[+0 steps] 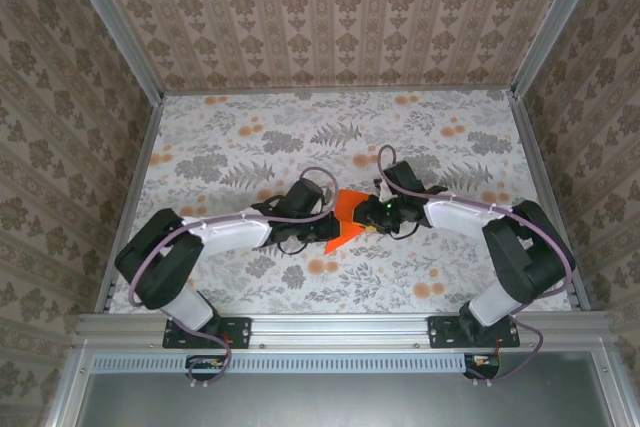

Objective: Fold a paper plane with a square sheet of paper (pick it up from the middle)
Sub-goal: Fourth fold the wing at the center of the table.

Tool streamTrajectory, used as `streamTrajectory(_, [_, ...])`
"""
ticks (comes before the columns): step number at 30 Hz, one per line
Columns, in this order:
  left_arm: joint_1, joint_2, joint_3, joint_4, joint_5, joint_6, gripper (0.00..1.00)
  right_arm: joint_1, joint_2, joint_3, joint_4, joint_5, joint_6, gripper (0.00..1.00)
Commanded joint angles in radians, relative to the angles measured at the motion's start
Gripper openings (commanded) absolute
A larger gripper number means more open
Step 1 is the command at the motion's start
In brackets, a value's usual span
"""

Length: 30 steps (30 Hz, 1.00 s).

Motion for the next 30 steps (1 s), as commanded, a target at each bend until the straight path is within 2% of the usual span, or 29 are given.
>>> streamTrajectory(1, [-0.008, 0.032, 0.043, -0.008, -0.056, -0.001, 0.1, -0.036, -0.032, -0.032, -0.046, 0.026, 0.009, 0.41])
streamTrajectory(13, [-0.013, 0.1, 0.07, -0.1, -0.154, 0.008, 0.03, -0.069, 0.01, -0.055, -0.015, -0.015, 0.033, 0.51])
streamTrajectory(23, [-0.014, 0.123, 0.061, -0.118, -0.149, 0.006, 0.02, -0.068, 0.067, -0.037, 0.019, -0.06, 0.043, 0.5])
streamTrajectory(30, [-0.014, 0.123, 0.061, -0.119, -0.151, 0.007, 0.02, -0.067, 0.104, -0.018, 0.048, -0.083, 0.048, 0.44])
